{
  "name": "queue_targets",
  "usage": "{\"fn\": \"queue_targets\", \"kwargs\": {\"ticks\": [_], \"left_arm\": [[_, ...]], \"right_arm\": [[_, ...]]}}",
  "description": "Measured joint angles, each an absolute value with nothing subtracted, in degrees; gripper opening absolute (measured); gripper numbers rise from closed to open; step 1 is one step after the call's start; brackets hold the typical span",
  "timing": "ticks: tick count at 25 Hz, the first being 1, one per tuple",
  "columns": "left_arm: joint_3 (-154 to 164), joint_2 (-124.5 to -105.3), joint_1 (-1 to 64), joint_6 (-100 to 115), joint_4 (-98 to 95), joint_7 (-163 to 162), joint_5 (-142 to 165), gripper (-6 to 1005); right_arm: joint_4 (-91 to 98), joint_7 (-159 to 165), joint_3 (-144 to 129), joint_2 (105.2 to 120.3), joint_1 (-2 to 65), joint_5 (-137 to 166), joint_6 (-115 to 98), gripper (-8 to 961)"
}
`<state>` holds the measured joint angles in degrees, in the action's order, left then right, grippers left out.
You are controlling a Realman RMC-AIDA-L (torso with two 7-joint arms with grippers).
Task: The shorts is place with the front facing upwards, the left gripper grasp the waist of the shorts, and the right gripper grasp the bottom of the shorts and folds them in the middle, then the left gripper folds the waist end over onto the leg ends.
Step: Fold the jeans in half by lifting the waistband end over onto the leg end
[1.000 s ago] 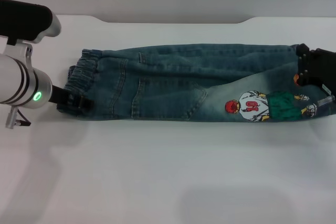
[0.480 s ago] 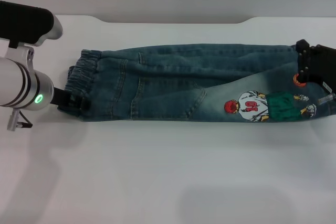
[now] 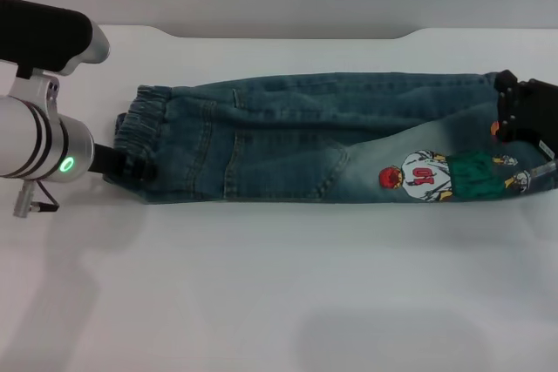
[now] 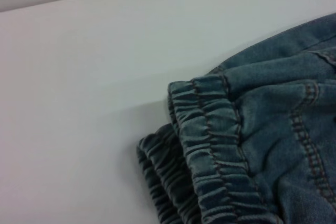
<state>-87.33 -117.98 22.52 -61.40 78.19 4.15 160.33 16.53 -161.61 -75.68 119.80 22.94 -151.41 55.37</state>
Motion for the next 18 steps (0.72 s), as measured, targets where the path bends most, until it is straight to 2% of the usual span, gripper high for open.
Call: {"fn": "queue_targets", "kwargs": {"ticks": [18], "left_arm": [[-88.0, -117.91, 18.0, -58.3, 88.9, 9.9, 150.6, 327]], "right_arm": [[15.9, -158.8, -75.9, 119.79, 23.0, -151.5, 55.9, -1]]}}
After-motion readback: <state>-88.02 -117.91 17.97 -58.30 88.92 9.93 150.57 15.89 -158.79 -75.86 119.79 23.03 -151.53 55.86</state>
